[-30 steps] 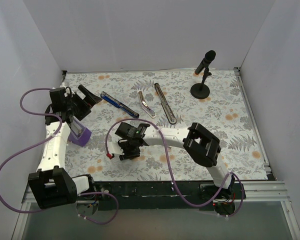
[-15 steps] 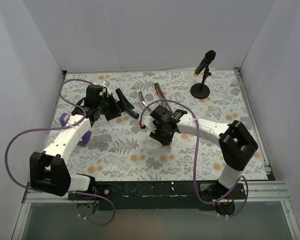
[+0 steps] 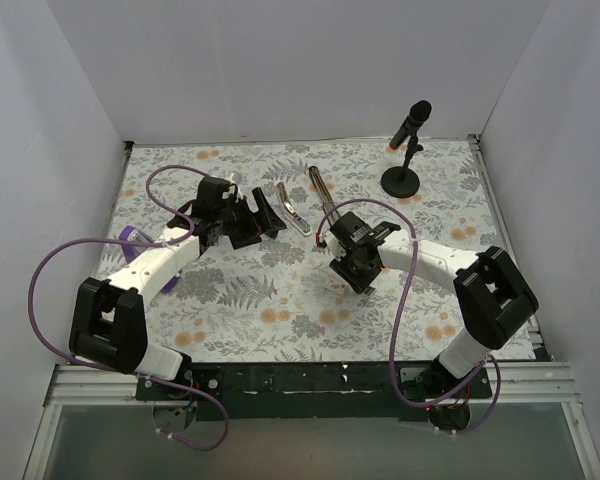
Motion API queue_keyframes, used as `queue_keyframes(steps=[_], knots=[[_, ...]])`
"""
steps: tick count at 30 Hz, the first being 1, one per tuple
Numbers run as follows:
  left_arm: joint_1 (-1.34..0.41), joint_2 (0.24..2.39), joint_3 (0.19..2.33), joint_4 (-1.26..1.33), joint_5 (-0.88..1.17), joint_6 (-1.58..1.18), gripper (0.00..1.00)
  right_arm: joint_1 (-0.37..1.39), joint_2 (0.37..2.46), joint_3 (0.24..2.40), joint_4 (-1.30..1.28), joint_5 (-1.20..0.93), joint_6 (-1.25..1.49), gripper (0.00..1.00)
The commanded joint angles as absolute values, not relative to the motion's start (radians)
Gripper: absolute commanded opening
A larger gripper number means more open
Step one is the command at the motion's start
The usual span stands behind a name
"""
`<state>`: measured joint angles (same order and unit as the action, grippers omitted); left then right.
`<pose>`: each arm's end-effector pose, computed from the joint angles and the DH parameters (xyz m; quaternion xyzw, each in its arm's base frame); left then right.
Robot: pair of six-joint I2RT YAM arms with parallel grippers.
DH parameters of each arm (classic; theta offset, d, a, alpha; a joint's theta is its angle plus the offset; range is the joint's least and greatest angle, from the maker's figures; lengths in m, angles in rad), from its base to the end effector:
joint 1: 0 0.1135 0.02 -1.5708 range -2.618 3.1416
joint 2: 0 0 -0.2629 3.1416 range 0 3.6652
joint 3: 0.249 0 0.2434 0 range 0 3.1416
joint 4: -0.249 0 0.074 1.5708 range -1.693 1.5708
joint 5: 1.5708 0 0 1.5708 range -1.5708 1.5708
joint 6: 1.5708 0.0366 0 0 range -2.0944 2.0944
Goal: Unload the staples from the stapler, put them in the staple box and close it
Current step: Close the staple box at the center of the board.
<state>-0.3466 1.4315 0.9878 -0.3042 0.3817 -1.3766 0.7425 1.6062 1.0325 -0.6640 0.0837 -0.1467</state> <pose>0.2789 -0.1152 0.2533 -0.3772 0.8205 -0.4112 0.1238 0.2202 0.1980 0.1942 -0.4175 0.8925 0.0092 0.1705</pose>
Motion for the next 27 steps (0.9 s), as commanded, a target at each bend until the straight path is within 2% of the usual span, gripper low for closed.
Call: queue_keyframes(steps=[1, 15, 27], knots=[[-0.350, 1.424, 0.983, -0.281, 0.380, -1.381, 0.90, 0.742, 1.634, 1.022, -0.661, 0.097, -0.113, 0.41], [-0.330, 1.402, 0.930, -0.342, 0.367, -1.338, 0.91, 0.772, 1.692, 1.017, -0.508, -0.043, -0.161, 0.40], [-0.336, 1.404, 0.773, -0.236, 0.477, -1.387, 0.77, 0.868, 1.709, 1.057, -0.417, -0.092, -0.236, 0.42]])
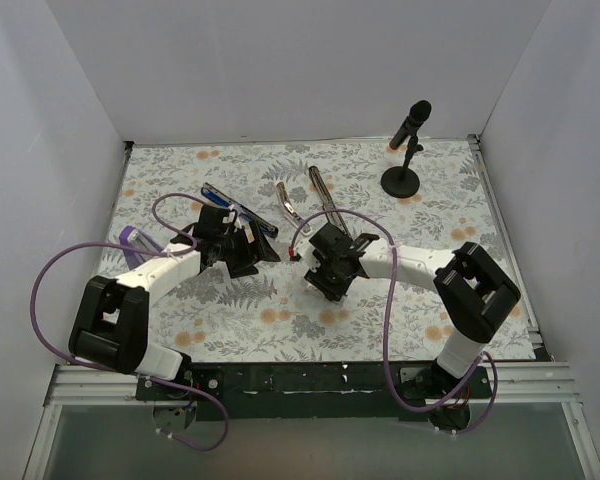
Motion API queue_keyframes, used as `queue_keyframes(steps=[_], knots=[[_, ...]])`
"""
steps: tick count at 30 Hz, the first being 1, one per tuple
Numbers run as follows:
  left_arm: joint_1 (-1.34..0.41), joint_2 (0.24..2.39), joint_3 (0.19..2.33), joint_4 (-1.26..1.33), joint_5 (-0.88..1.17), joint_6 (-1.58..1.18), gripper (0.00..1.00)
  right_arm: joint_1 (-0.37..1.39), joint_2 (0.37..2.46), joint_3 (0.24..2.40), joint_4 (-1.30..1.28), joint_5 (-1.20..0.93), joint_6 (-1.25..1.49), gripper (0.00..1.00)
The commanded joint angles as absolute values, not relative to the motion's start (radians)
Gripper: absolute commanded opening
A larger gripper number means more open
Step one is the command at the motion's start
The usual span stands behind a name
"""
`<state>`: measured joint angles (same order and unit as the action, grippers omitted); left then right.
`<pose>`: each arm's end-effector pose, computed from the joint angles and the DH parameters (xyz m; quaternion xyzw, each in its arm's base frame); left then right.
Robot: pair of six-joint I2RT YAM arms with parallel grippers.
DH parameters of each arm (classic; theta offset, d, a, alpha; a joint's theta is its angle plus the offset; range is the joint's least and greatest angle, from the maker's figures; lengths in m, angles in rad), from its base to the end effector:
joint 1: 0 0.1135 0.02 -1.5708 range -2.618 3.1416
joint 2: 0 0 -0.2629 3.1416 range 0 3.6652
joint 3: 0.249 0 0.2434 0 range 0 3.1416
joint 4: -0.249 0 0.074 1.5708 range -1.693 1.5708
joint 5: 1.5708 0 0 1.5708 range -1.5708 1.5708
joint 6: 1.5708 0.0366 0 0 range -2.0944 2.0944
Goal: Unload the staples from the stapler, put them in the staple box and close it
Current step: Close the staple box at the center of the board.
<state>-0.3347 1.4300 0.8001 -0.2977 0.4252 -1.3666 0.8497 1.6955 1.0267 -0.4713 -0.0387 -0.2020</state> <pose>0.2533 -0.1041 0.1974 -0.3995 0.8396 -0.3643 0.0533 0.2110 0.2421 0.1747 -0.4938 0.8427 0.0859 0.1965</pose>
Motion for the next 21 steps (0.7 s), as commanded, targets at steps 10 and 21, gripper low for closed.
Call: queue_keyframes(steps=[10, 21], knots=[[-0.367, 1.420, 0.687, -0.141, 0.526, -1.439, 0.72, 0.922, 1.710, 1.048, -0.387, -0.121, -0.296, 0.43], [-0.411, 1.548, 0.715, -0.043, 0.563, -1.474, 0.60, 0.925, 1.700, 1.014, -0.334, -0.120, -0.342, 0.44]])
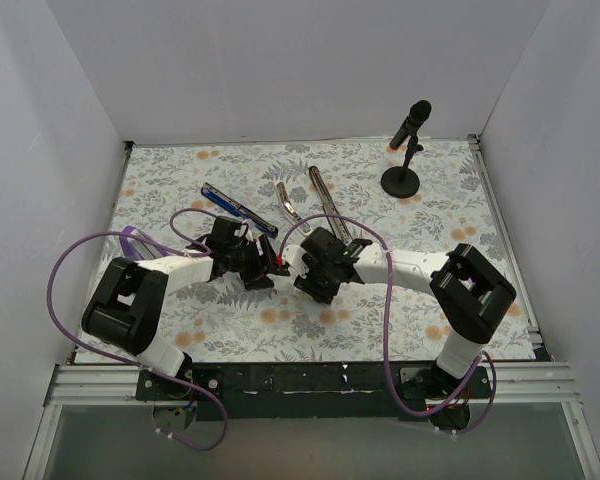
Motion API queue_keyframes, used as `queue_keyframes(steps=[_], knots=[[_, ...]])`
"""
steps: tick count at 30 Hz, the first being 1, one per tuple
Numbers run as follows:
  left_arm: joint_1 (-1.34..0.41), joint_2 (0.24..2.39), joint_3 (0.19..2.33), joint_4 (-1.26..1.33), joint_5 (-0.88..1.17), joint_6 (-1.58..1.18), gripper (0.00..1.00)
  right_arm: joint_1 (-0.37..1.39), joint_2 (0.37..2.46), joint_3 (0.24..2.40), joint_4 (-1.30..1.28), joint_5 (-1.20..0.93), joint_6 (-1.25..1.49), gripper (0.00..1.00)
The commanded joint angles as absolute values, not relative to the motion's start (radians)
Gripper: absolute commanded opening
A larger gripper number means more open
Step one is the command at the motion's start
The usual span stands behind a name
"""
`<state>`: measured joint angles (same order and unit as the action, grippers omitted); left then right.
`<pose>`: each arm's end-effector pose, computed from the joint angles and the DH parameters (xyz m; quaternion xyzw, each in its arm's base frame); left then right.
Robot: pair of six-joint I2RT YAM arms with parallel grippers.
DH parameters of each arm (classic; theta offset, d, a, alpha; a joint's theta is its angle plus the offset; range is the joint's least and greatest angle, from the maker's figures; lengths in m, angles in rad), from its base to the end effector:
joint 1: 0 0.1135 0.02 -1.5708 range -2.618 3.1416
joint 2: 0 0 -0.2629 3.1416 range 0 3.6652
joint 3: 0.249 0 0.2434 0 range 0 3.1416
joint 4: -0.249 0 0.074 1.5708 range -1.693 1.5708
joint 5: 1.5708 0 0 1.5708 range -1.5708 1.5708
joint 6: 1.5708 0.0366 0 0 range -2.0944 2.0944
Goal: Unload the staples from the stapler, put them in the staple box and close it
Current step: Close the staple box at the center of the board.
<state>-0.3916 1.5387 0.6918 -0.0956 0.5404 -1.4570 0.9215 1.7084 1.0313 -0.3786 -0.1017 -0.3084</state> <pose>0.2467 -0.1222 0.1540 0.3944 -0.8314 0.3906 0.0232 0.1977 0.2666 0.1768 -0.5677 0.7814 0.1236 0.2277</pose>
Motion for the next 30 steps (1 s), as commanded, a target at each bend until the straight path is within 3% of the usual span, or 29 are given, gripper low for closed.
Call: queue_keyframes(steps=[1, 5, 8, 9, 12, 22, 30], knots=[[-0.416, 1.552, 0.715, -0.038, 0.564, -1.477, 0.59, 0.923, 1.697, 1.009, -0.328, -0.121, -0.348, 0.45], [-0.433, 1.575, 0.713, -0.011, 0.565, -1.488, 0.51, 0.923, 1.698, 0.993, -0.318, -0.144, -0.365, 0.44], [-0.439, 1.586, 0.704, 0.027, 0.569, -1.500, 0.39, 0.923, 1.700, 0.986, -0.316, -0.153, -0.374, 0.44], [-0.442, 1.594, 0.704, 0.032, 0.574, -1.506, 0.31, 0.923, 1.700, 0.985, -0.313, -0.155, -0.374, 0.44], [-0.452, 1.601, 0.703, 0.038, 0.575, -1.514, 0.24, 0.923, 1.689, 0.980, -0.305, -0.176, -0.383, 0.44], [-0.472, 1.618, 0.695, 0.037, 0.557, -1.519, 0.24, 0.931, 1.661, 0.946, -0.279, -0.206, -0.425, 0.43], [-0.482, 1.509, 0.730, -0.123, 0.388, -1.474, 0.32, 0.931, 1.648, 0.930, -0.262, -0.227, -0.434, 0.43]])
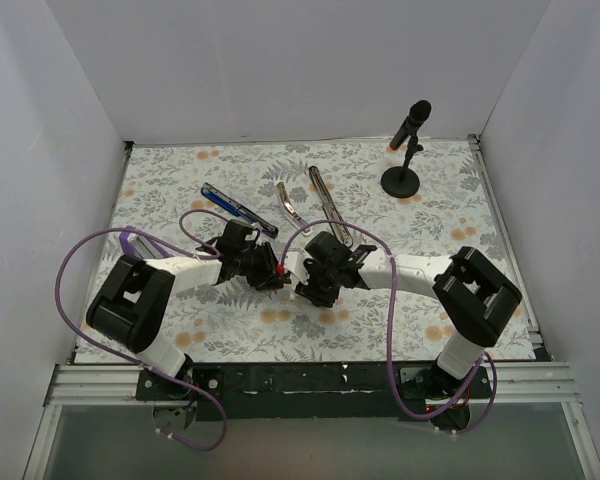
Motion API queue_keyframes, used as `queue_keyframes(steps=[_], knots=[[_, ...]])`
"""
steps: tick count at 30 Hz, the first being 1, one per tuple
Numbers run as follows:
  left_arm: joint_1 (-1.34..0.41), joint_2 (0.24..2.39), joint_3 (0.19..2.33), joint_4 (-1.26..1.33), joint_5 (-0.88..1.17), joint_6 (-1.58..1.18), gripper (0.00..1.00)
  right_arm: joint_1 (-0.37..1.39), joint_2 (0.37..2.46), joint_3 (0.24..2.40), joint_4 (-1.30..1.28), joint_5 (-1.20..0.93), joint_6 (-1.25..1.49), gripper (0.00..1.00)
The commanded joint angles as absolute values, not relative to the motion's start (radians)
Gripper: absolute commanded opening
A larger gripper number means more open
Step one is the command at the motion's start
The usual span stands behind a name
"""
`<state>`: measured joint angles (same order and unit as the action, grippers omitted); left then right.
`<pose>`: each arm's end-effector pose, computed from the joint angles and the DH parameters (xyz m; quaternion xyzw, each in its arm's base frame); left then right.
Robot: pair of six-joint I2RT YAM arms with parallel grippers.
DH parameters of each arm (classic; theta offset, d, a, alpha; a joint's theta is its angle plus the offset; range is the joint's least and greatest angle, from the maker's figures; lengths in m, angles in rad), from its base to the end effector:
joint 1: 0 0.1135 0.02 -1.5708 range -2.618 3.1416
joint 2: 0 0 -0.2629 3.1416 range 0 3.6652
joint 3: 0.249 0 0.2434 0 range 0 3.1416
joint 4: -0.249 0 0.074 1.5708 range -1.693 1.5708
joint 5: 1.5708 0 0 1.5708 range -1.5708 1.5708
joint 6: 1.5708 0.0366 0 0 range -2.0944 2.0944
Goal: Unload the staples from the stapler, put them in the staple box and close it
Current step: Close the staple box at the center of the board.
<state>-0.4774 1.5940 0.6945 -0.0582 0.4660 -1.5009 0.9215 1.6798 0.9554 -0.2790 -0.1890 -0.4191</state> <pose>0.2422 -0.1438 0.1417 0.3935 -0.8429 0.3663 0.0226 0.1905 0.2623 0.1707 -0.6144 0.7326 0.1570 0.2474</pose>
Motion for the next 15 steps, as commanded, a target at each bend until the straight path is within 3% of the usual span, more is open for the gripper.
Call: queue_keyframes(steps=[1, 15], knots=[[-0.482, 1.514, 0.732, -0.121, 0.402, -1.476, 0.32, 0.931, 1.644, 0.925, -0.261, -0.229, -0.436, 0.43], [-0.517, 1.562, 0.693, -0.072, 0.460, -1.506, 0.28, 0.934, 1.644, 0.916, -0.258, -0.236, -0.453, 0.43]])
